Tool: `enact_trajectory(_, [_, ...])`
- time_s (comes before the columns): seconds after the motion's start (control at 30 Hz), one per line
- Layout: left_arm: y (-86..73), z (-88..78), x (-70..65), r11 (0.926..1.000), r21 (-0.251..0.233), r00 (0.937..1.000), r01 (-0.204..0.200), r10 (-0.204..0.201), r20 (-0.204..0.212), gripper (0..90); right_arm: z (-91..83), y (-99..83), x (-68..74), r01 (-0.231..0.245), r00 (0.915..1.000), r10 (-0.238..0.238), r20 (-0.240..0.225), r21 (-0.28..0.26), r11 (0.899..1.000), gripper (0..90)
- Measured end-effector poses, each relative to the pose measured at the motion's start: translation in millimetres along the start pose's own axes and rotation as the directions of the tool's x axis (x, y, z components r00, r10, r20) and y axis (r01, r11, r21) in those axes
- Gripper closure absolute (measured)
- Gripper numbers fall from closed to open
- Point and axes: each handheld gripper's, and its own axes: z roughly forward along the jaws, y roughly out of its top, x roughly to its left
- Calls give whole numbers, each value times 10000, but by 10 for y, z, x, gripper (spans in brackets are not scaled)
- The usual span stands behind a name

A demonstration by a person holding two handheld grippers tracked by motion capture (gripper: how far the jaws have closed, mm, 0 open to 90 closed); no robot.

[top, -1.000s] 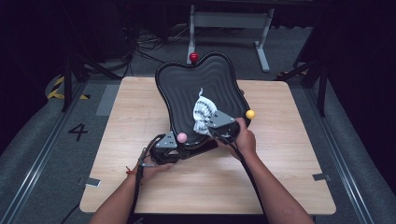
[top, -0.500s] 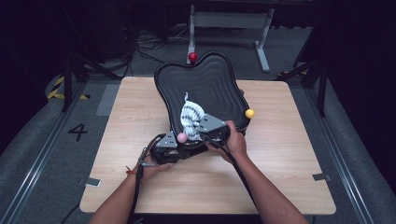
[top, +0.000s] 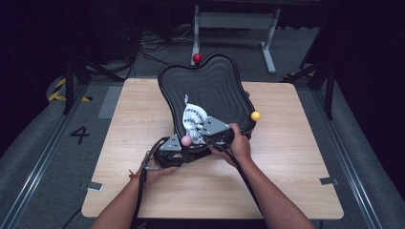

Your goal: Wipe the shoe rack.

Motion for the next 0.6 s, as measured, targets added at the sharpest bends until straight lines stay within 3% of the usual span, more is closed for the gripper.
enact_trajectory(0.23, [0,0,0,10000,26,10000,19,-19,8,741,-28,-60,-107,-265,9991,257,351,234,9994,812])
enact_trajectory(0.6, [1,6,-1,10000,53,10000,-28,28,33,741,-103,-265,-393,-928,9908,863,1039,595,9939,812])
